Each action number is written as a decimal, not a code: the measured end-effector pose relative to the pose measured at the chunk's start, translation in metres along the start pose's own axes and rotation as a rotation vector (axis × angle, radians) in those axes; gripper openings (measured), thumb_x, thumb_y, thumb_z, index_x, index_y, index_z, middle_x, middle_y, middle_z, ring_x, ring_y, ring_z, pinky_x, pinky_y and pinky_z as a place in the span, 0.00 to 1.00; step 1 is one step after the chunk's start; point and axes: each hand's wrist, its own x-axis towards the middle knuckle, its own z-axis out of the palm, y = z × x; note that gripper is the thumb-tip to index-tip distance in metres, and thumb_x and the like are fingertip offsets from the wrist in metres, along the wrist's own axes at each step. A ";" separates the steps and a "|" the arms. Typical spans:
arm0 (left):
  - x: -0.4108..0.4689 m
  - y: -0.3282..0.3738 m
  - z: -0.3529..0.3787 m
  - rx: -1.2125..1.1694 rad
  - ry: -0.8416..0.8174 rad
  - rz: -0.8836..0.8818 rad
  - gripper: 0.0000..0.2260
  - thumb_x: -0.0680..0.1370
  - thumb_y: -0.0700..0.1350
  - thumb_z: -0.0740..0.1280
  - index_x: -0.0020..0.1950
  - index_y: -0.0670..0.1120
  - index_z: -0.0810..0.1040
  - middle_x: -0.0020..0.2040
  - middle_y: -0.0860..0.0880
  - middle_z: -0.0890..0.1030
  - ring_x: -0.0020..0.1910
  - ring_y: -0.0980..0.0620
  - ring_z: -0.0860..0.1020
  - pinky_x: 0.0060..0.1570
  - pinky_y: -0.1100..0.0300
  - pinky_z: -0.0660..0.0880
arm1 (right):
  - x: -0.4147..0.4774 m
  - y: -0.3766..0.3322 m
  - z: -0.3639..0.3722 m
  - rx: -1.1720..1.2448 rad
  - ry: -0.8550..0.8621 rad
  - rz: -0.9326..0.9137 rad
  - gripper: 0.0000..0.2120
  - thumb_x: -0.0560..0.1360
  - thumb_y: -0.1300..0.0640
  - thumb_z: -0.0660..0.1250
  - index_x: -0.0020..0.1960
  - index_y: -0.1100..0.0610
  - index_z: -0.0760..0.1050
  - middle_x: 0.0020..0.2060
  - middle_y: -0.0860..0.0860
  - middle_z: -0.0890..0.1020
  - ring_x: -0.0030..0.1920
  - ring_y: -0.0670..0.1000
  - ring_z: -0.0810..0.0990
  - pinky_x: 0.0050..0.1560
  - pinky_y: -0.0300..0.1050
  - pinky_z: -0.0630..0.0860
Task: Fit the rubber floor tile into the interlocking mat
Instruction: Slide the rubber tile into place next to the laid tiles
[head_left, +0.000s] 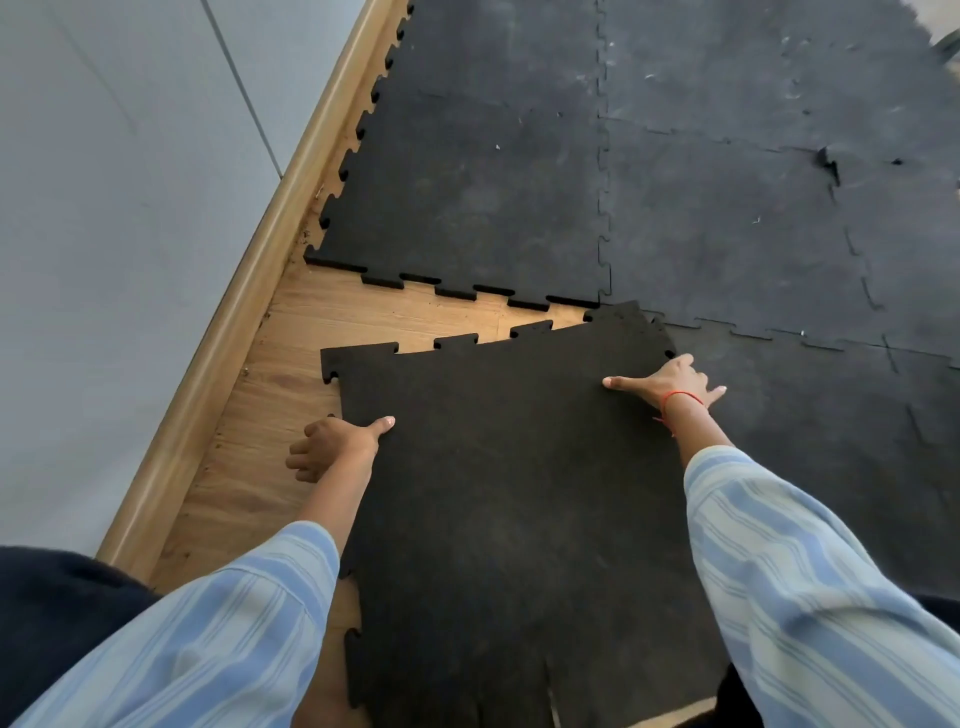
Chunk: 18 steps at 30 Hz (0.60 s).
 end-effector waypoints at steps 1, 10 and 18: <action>0.001 0.002 -0.001 -0.003 -0.007 -0.004 0.37 0.66 0.61 0.76 0.62 0.37 0.70 0.66 0.35 0.70 0.63 0.38 0.70 0.61 0.49 0.69 | 0.001 0.000 0.000 0.028 0.009 0.001 0.56 0.59 0.31 0.73 0.72 0.64 0.57 0.69 0.62 0.70 0.73 0.62 0.63 0.74 0.62 0.48; 0.012 0.032 -0.019 -0.173 -0.050 0.011 0.25 0.72 0.50 0.75 0.61 0.37 0.73 0.62 0.38 0.74 0.60 0.39 0.72 0.52 0.50 0.72 | 0.000 -0.007 -0.017 0.374 0.136 0.154 0.44 0.64 0.39 0.75 0.68 0.64 0.63 0.65 0.63 0.74 0.68 0.63 0.68 0.65 0.59 0.71; -0.016 0.141 -0.071 -0.336 0.102 0.362 0.17 0.81 0.40 0.60 0.70 0.42 0.68 0.65 0.41 0.75 0.63 0.41 0.74 0.63 0.49 0.72 | -0.022 -0.050 -0.050 0.536 -0.016 -0.001 0.25 0.66 0.53 0.78 0.60 0.60 0.78 0.57 0.60 0.82 0.46 0.58 0.81 0.36 0.49 0.78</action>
